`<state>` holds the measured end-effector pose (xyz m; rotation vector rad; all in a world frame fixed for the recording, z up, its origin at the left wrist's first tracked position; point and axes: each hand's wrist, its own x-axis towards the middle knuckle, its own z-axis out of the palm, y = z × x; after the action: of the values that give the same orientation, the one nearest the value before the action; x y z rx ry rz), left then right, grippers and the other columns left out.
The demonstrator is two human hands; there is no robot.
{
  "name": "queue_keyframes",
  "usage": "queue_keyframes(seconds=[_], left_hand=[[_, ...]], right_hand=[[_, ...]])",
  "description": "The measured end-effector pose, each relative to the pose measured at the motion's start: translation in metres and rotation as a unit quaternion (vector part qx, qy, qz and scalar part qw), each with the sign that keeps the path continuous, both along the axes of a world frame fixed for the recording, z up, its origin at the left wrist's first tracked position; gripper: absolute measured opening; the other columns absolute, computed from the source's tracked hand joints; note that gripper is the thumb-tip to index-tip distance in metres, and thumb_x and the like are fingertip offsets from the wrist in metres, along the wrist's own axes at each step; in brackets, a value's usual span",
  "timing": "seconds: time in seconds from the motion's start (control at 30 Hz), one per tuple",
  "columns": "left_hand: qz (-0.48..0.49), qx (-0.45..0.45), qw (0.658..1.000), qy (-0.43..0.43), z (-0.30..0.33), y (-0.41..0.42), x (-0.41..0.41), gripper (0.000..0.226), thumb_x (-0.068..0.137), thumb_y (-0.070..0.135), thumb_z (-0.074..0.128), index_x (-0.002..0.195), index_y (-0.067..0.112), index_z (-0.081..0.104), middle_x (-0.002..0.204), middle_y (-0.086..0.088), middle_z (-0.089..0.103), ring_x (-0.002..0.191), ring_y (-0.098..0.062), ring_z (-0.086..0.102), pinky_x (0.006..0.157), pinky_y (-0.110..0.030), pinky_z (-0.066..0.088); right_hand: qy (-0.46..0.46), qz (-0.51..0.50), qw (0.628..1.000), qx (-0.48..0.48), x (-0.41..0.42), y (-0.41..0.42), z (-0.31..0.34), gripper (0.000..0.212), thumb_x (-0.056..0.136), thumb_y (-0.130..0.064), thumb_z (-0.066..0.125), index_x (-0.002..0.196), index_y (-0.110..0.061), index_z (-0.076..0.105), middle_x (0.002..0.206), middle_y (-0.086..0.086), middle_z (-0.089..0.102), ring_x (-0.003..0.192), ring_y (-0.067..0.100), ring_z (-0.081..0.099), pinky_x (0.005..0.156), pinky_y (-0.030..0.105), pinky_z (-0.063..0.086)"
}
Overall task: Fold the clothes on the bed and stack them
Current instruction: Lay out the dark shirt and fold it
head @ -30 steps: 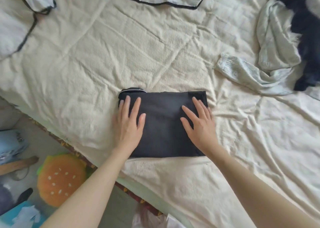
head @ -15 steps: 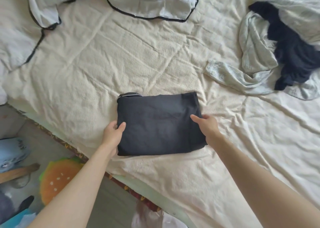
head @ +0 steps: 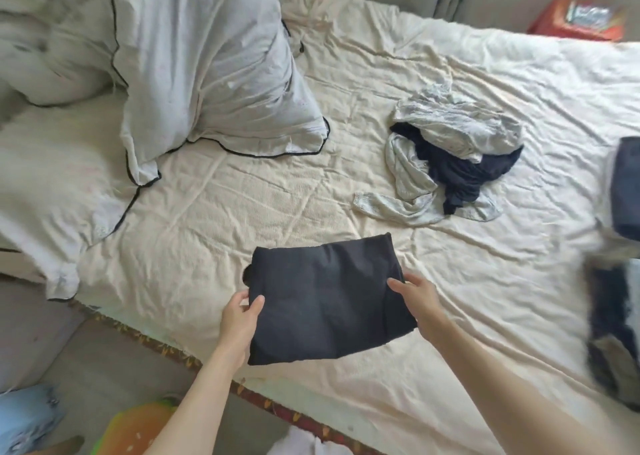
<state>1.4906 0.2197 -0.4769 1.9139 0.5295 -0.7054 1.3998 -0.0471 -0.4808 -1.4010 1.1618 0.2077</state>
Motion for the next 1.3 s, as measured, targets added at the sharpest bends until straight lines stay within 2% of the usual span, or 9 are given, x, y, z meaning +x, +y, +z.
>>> queue_keyframes(seconds=[0.07,0.27,0.47,0.6,0.7,1.0,1.13,1.2,1.3], left_hand=[[-0.030,-0.016,0.999,-0.016,0.025,-0.004,-0.012,0.035,0.098,0.022,0.051,0.131,0.012,0.047,0.125,-0.011,0.057,0.107,-0.026,0.057,0.078,-0.033,0.048],[-0.119,-0.044,0.991,-0.046,0.083,-0.027,-0.053,0.031,0.096,0.021,0.055,0.125,0.011,0.051,0.116,-0.014,0.062,0.100,-0.027,0.061,0.082,-0.036,0.049],[-0.223,-0.071,0.970,-0.067,0.122,-0.074,-0.101,0.023,0.095,0.020,0.056,0.117,0.013,0.053,0.101,-0.010,0.065,0.078,-0.017,0.061,0.057,-0.027,0.043],[-0.285,-0.079,0.953,-0.064,0.131,-0.108,-0.138,0.020,0.094,0.020,0.057,0.114,0.014,0.055,0.098,-0.010,0.066,0.076,-0.019,0.062,0.059,-0.029,0.044],[-0.321,-0.082,0.941,-0.062,0.132,-0.135,-0.162,0.015,0.094,0.018,0.058,0.108,0.014,0.058,0.089,-0.011,0.066,0.071,-0.021,0.062,0.061,-0.030,0.047],[-0.423,-0.050,0.897,-0.120,0.138,-0.294,-0.204,0.026,0.092,0.022,0.060,0.116,0.012,0.056,0.100,-0.011,0.065,0.096,-0.027,0.062,0.081,-0.035,0.049],[-0.464,-0.020,0.870,-0.168,0.151,-0.398,-0.210,0.034,0.091,0.020,0.060,0.122,0.005,0.057,0.117,-0.016,0.062,0.111,-0.030,0.058,0.099,-0.042,0.044],[-0.476,-0.005,0.856,-0.200,0.161,-0.453,-0.206,0.037,0.091,0.021,0.061,0.124,0.007,0.057,0.120,-0.018,0.062,0.113,-0.033,0.057,0.100,-0.045,0.043],[-0.509,0.024,0.818,-0.266,0.181,-0.530,-0.195,0.038,0.091,0.024,0.058,0.127,0.011,0.057,0.122,-0.013,0.062,0.114,-0.030,0.057,0.100,-0.041,0.043]], right_hand=[[-0.012,-0.024,1.000,0.004,-0.027,-0.002,0.026,0.011,0.086,-0.014,0.063,0.092,-0.022,0.068,0.096,0.004,0.071,0.091,0.024,0.067,0.087,0.041,0.053],[-0.055,-0.111,0.992,-0.007,-0.118,-0.003,0.084,0.010,0.087,-0.011,0.063,0.084,-0.017,0.069,0.084,0.001,0.073,0.081,0.020,0.068,0.062,0.028,0.048],[-0.079,-0.201,0.976,-0.023,-0.209,-0.015,0.120,0.008,0.087,-0.010,0.063,0.087,-0.014,0.069,0.086,0.002,0.073,0.083,0.019,0.068,0.063,0.028,0.049],[-0.082,-0.250,0.964,-0.026,-0.263,-0.033,0.128,0.008,0.087,-0.010,0.063,0.092,-0.013,0.069,0.092,0.005,0.072,0.088,0.023,0.067,0.070,0.030,0.050],[-0.085,-0.292,0.952,-0.020,-0.298,-0.047,0.128,0.008,0.085,-0.008,0.065,0.089,-0.013,0.069,0.087,0.004,0.072,0.080,0.020,0.068,0.062,0.027,0.048],[-0.110,-0.389,0.914,0.012,-0.371,-0.145,0.129,0.007,0.086,-0.005,0.063,0.085,-0.011,0.066,0.084,0.005,0.070,0.077,0.022,0.065,0.065,0.029,0.051],[-0.115,-0.423,0.899,0.014,-0.381,-0.223,0.133,0.010,0.086,-0.009,0.063,0.081,-0.018,0.065,0.085,0.002,0.068,0.080,0.022,0.064,0.070,0.032,0.053],[-0.120,-0.438,0.891,0.014,-0.379,-0.262,0.136,0.009,0.086,-0.012,0.063,0.081,-0.019,0.065,0.091,0.003,0.068,0.087,0.025,0.063,0.080,0.036,0.054],[-0.159,-0.465,0.871,0.009,-0.367,-0.313,0.141,0.010,0.087,-0.009,0.061,0.080,-0.016,0.064,0.096,0.006,0.068,0.089,0.024,0.061,0.076,0.034,0.050]])
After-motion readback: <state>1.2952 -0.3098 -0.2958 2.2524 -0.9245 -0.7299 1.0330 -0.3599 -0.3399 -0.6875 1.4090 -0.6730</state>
